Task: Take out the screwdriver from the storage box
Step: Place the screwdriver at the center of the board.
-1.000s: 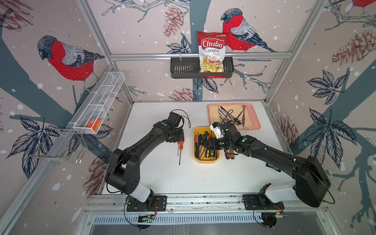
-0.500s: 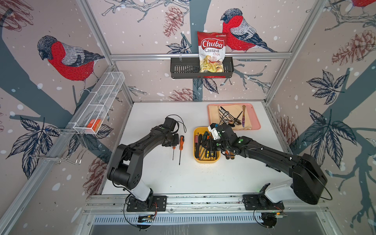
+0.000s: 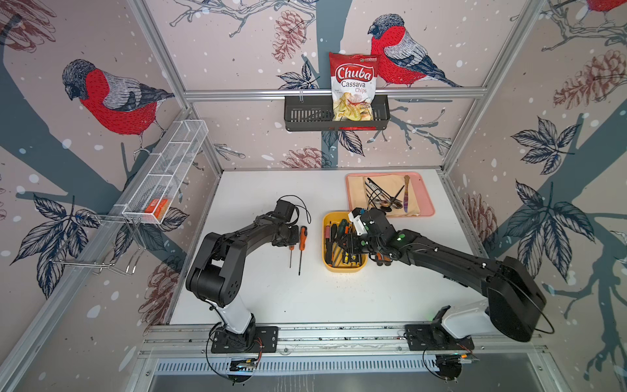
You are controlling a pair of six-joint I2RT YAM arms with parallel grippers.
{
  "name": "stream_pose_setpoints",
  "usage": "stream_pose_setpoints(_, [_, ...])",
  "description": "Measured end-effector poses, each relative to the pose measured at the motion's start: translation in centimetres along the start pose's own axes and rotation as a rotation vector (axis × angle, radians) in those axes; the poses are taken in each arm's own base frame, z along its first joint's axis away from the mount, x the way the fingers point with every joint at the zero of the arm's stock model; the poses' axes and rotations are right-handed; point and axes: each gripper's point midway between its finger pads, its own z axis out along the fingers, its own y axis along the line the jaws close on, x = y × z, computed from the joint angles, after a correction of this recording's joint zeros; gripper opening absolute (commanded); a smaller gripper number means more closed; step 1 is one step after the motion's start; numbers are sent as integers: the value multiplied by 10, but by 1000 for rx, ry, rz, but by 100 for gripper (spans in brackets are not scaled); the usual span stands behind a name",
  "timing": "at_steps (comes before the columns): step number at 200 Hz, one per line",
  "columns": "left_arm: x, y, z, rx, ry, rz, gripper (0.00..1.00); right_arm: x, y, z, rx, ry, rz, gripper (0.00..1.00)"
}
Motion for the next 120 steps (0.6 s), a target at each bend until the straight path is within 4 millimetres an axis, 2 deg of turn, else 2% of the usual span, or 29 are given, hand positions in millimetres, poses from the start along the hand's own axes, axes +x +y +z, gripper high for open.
stream_pose_setpoints(28, [1,0,2,3,0,0,13,0,0,0,3,1,0,39])
stream_pose_setpoints(73, [1,0,2,9,-12,1,26,-1,-2,0,8,-3,2,40])
stream_pose_setpoints(120, [0,-3,-4,25,-23,1,30,-10,-3,-3,23,-24,7,40])
